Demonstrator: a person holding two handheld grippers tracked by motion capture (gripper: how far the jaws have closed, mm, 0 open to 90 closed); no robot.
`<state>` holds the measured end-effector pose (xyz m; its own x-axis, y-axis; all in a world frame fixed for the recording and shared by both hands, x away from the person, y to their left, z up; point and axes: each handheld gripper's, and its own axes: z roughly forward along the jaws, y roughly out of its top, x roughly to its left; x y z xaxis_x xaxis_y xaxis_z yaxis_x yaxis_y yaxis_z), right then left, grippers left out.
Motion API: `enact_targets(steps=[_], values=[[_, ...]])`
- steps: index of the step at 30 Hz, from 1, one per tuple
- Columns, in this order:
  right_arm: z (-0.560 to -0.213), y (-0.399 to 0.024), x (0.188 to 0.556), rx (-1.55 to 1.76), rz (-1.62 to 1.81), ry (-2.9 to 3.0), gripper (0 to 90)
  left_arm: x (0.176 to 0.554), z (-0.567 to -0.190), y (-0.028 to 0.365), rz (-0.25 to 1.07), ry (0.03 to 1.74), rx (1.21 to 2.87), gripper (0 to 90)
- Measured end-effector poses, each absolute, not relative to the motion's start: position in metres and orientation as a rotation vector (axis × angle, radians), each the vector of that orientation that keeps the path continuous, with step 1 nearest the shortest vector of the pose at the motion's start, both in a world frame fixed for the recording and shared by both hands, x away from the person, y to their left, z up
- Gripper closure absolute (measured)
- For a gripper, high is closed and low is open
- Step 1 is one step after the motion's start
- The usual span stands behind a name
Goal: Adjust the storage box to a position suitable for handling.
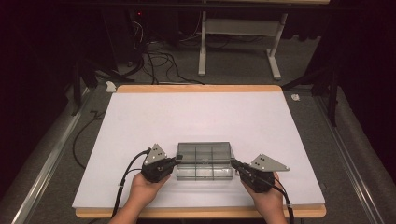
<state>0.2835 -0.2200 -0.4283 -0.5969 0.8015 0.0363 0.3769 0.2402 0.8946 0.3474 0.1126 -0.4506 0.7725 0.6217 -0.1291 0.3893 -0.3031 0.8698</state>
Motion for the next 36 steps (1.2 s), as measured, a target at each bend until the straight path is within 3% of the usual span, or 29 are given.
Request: enact_targets(steps=[13, 36], values=[[-0.428, -0.223, 0.282, 1.085, 1.337, 2.083, 90.0, 0.357, -0.446, 0.108, 0.299, 0.762, 1.925, 90.0], [-0.458, -0.209, 0.280, 1.081, 1.193, 2.216, 90.0, 0.373, -0.432, 0.100, 0.345, 0.768, 1.899, 90.0]])
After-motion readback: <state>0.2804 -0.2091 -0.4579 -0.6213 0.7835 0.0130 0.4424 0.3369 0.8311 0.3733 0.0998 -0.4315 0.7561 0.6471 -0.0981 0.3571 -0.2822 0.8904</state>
